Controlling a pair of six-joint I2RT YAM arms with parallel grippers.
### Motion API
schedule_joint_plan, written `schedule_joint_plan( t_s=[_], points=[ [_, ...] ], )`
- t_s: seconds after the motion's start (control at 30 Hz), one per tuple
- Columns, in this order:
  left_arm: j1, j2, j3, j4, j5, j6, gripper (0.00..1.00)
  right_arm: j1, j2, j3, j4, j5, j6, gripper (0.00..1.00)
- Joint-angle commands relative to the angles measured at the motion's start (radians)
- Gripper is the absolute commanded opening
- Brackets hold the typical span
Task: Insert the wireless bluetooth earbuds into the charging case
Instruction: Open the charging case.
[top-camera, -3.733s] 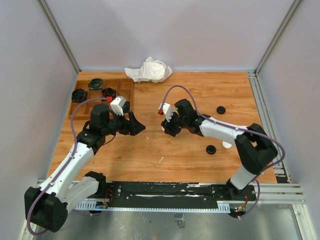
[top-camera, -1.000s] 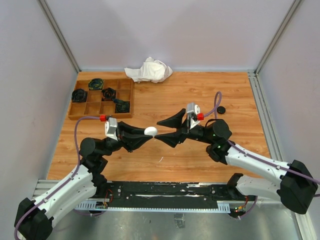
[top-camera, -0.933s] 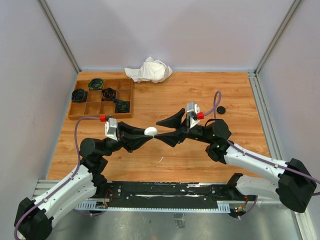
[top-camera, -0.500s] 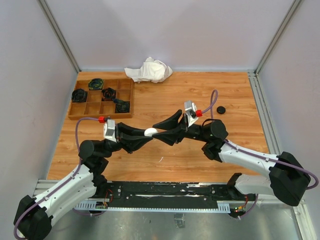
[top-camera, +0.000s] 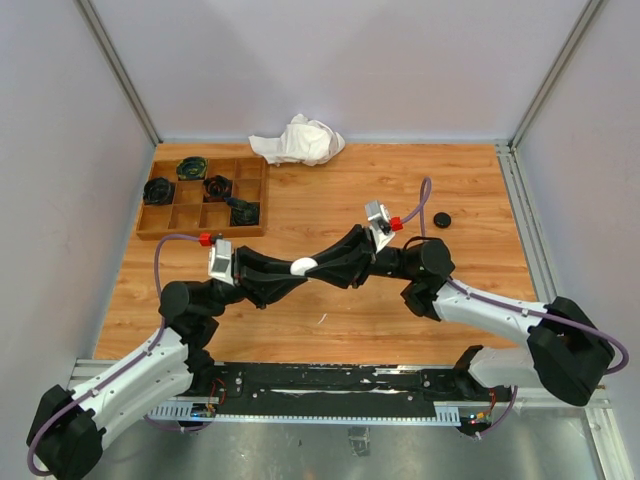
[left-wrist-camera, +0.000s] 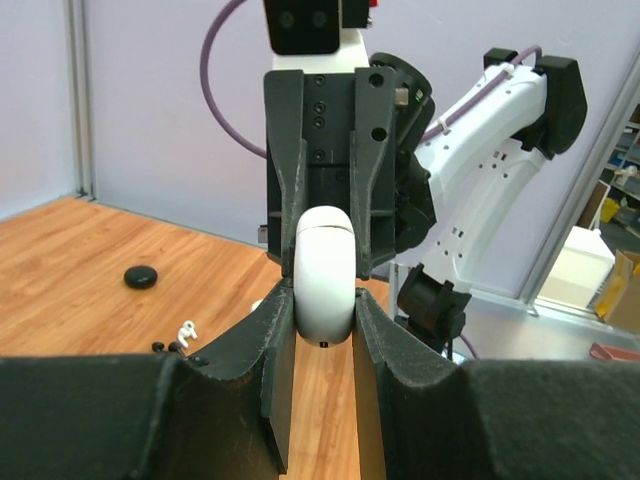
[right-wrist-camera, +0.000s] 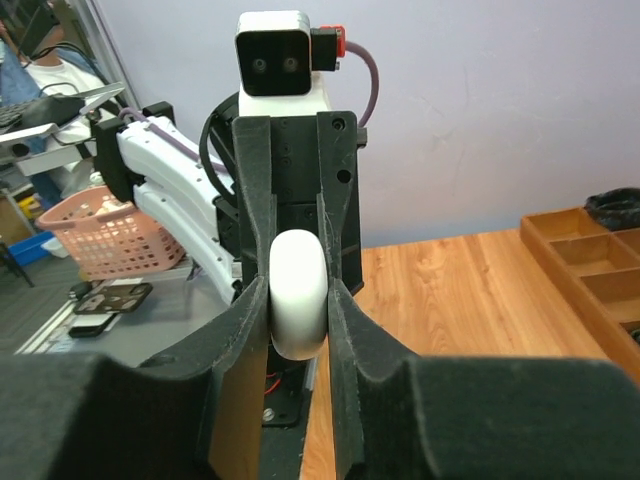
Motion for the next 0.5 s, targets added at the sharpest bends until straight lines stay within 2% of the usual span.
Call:
schedule_joint_plan(
  t_s=[0.0,0.13,0.27,0.33,0.37,0.47],
  points=[
    [-0.009,-0.005,-0.025,0.043,0.020,0.003,0.18,-0.055,-0.008,0.014,0.107,-0.062,0.081,0.17],
    [-0.008,-0.009,-0.003,-0.020,0.025,0.024,0.36,-0.083,-0.025,0.029,0.077,-0.127,0.102,0.14],
    [-0.008,-0.022,0.044,-0.147,0.032,0.078,0.48,-0.104,-0.079,0.059,-0.102,-0.178,0.042,0.14],
    [-0.008,-0.030,0.062,-0.216,0.032,0.105,0.53,-0.106,-0.126,0.090,-0.302,-0.184,-0.077,0.14],
    [-0.008,-0.032,0.074,-0.241,0.031,0.117,0.56,-0.106,-0.151,0.116,-0.464,-0.179,-0.146,0.14],
    [-0.008,-0.028,0.104,-0.307,0.041,0.153,0.60,-0.107,-0.214,0.193,-0.809,-0.155,-0.336,0.14]
  ],
)
